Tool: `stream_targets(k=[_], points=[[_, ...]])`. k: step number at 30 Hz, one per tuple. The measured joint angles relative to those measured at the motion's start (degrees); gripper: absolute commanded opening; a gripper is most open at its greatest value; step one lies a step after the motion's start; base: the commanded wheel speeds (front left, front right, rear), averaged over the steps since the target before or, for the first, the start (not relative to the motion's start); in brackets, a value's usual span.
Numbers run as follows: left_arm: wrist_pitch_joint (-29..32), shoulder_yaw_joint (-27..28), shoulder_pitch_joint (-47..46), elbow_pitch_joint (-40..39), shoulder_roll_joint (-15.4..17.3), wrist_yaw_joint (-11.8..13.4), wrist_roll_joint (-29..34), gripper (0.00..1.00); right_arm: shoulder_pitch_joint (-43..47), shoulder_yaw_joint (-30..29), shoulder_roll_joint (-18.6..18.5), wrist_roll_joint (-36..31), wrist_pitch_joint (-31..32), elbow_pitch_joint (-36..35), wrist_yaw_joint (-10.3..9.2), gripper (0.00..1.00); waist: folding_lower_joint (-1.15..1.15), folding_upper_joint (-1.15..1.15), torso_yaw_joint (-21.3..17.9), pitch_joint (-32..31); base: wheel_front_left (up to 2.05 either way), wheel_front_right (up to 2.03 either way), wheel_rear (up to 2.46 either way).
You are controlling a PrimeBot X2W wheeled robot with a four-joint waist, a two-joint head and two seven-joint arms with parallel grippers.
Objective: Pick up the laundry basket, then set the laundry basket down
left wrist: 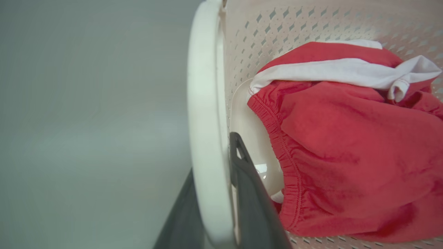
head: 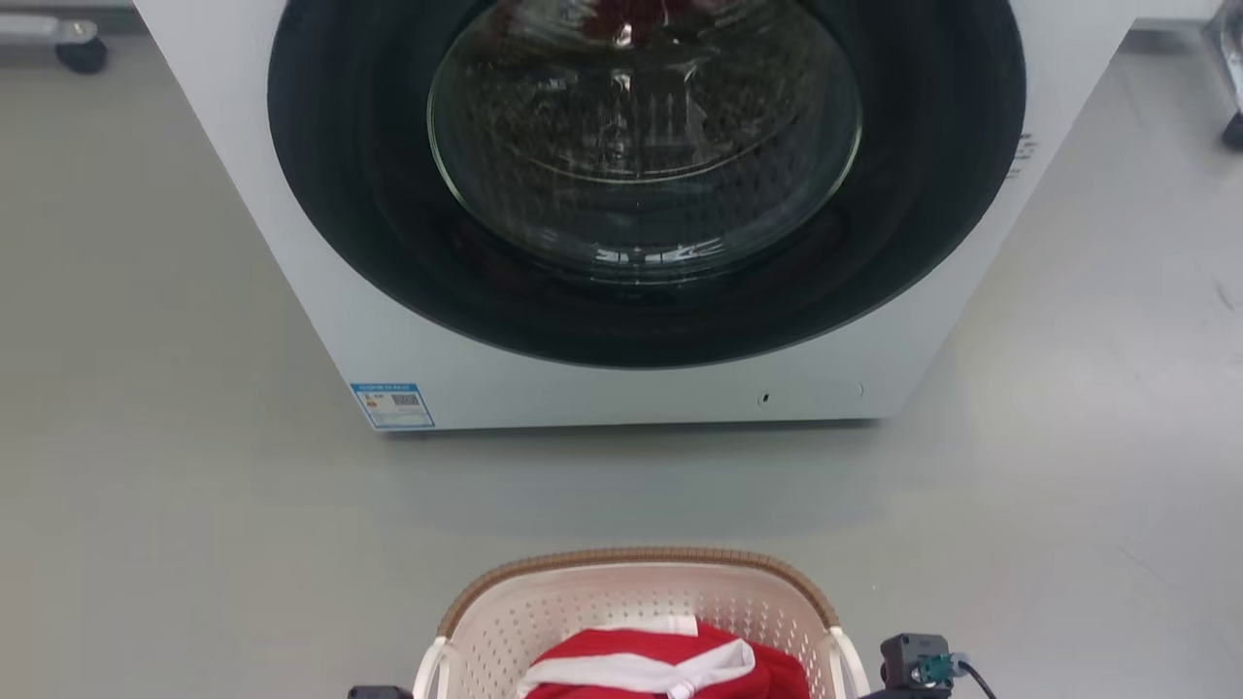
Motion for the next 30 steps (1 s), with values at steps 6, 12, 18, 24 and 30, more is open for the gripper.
stream_targets(k=[6, 12, 18, 24, 30], points=[[1.4, -1.3, 3.5, 0.0, 0.2, 0.0, -0.5, 0.0, 3.0, 2.2, -0.1, 2.1, 1.6, -0.4, -0.47, 0.0, 0.0, 0.0, -0.6, -4.2, 0.0, 0.0, 0.0], [2.4, -2.3, 5.2, -0.2, 0.3, 0.1, -1.1, 0.0, 4.5, 3.9, -0.2, 3.8, 2.5, -0.6, -0.94, 0.0, 0.0, 0.0, -1.4, -8.2, 0.0, 0.0, 0.0], [2.9, -3.0, 5.9, -0.5, 0.5, 0.1, -2.4, 0.0, 4.8, 5.0, -0.3, 5.7, 3.0, -0.7, -1.0, 0.0, 0.0, 0.0, -2.2, -10.4, 0.0, 0.0, 0.0], [3.4, -3.4, 6.4, -0.7, 0.6, 0.6, -2.8, 0.0, 5.5, 6.1, -0.3, 7.0, 3.4, -0.6, -1.32, 0.0, 0.0, 0.0, -2.4, -11.0, 0.0, 0.0, 0.0], [3.5, -3.6, 6.4, -0.7, 0.7, 0.6, -2.9, 0.0, 5.5, 7.0, -0.3, 8.0, 3.4, -0.6, -1.45, 0.0, 0.01, 0.01, -2.4, -11.1, 0.0, 0.0, 0.0]])
